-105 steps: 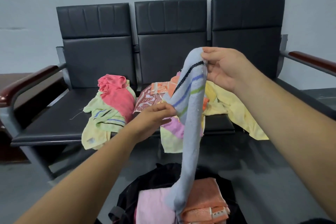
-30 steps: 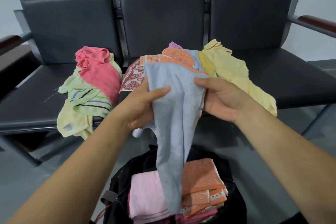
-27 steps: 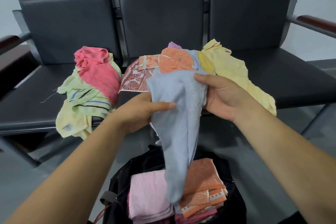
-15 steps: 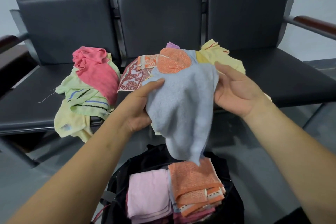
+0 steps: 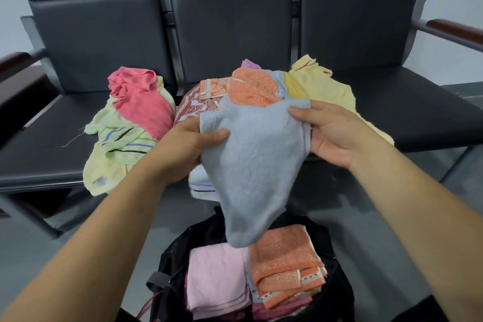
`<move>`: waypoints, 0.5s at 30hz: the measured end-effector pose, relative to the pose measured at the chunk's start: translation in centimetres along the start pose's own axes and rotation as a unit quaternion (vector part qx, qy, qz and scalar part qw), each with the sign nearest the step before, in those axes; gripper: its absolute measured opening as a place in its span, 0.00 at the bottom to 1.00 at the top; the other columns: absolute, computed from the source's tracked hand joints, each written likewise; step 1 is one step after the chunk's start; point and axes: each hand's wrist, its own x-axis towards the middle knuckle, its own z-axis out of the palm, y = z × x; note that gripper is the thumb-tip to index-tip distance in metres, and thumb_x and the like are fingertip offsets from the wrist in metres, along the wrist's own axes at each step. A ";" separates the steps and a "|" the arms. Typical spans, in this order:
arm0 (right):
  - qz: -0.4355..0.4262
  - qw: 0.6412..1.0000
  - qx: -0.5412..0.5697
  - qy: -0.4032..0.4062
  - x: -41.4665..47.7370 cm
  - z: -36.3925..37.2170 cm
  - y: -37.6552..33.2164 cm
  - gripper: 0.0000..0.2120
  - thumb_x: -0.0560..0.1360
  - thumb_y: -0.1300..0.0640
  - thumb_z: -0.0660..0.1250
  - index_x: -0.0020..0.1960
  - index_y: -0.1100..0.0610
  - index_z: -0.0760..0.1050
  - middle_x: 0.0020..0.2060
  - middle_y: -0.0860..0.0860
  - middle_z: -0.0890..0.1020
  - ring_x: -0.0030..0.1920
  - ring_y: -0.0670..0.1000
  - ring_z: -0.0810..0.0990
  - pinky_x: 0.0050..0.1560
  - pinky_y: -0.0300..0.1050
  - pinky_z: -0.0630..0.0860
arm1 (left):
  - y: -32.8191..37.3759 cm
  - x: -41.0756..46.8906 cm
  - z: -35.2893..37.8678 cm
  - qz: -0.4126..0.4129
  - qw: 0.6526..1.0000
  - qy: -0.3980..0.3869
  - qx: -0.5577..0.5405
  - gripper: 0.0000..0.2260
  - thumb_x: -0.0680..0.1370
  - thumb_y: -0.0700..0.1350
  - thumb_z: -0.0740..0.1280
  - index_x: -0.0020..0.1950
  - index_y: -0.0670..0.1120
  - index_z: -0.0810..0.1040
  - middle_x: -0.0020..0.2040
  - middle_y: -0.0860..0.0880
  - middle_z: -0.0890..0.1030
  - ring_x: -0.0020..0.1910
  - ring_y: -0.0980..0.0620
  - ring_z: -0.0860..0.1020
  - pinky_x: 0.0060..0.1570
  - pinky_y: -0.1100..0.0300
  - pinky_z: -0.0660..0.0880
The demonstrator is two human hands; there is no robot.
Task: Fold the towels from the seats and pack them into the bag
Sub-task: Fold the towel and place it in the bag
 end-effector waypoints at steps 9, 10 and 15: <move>0.004 0.997 0.068 -0.035 -0.3 0.8 -0.3 0.17 0.79 0.62 0.66 0.67 0.66 0.76 0.63 0.59 0.82 0.64 0.56 0.81 0.65 0.51 0.78 | -0.1 0.5 0.2 0.022 0.998 0.051 -0.008 0.09 0.78 0.44 0.69 0.56 0.42 0.84 0.54 0.43 0.86 0.52 0.46 0.85 0.53 0.50 0.82; 0.000 0.999 0.031 -0.027 -0.3 0.8 -0.2 0.17 0.78 0.64 0.67 0.65 0.68 0.76 0.62 0.60 0.82 0.64 0.57 0.81 0.65 0.51 0.78 | 0.0 0.4 0.3 0.022 0.998 0.053 -0.008 0.08 0.79 0.43 0.68 0.54 0.42 0.84 0.53 0.44 0.86 0.50 0.47 0.85 0.51 0.51 0.82; -0.048 0.990 -0.102 0.082 -0.2 0.1 -0.4 0.10 0.77 0.64 0.70 0.58 0.62 0.81 0.54 0.55 0.87 0.56 0.55 0.85 0.56 0.52 0.82 | -0.1 0.7 0.2 0.019 0.997 0.071 0.005 0.08 0.81 0.40 0.66 0.52 0.40 0.84 0.49 0.43 0.86 0.46 0.47 0.85 0.47 0.52 0.82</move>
